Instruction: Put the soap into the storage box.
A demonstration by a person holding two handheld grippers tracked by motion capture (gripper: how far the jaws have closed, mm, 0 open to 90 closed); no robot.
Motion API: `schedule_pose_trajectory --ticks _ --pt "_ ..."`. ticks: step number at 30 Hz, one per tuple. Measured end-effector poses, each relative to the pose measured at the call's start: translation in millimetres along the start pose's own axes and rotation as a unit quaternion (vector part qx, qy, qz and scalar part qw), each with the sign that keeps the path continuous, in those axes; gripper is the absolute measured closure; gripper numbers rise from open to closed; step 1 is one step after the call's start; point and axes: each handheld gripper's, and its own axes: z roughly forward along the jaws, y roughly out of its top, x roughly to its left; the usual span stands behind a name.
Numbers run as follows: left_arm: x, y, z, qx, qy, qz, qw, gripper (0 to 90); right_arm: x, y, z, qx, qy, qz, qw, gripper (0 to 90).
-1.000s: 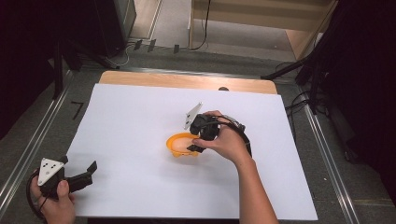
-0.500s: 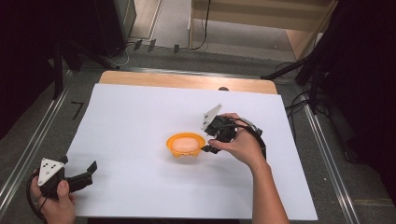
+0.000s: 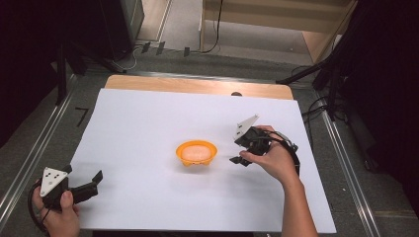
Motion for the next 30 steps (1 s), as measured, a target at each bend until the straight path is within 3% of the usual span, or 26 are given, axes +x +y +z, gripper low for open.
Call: schedule_pose_trajectory --ticks 21,30 --pt "-0.6 0.0 0.3 0.000 0.001 0.002 1.0000 0.0 2.2 -72.6 -12.0 -0.005 -0.017 0.070 0.9974 31.8" --pt "-1.1 0.1 0.1 0.001 0.002 0.004 1.0000 0.0 10.0 -110.5 -15.9 -0.030 -0.032 0.111 0.9929 29.4"
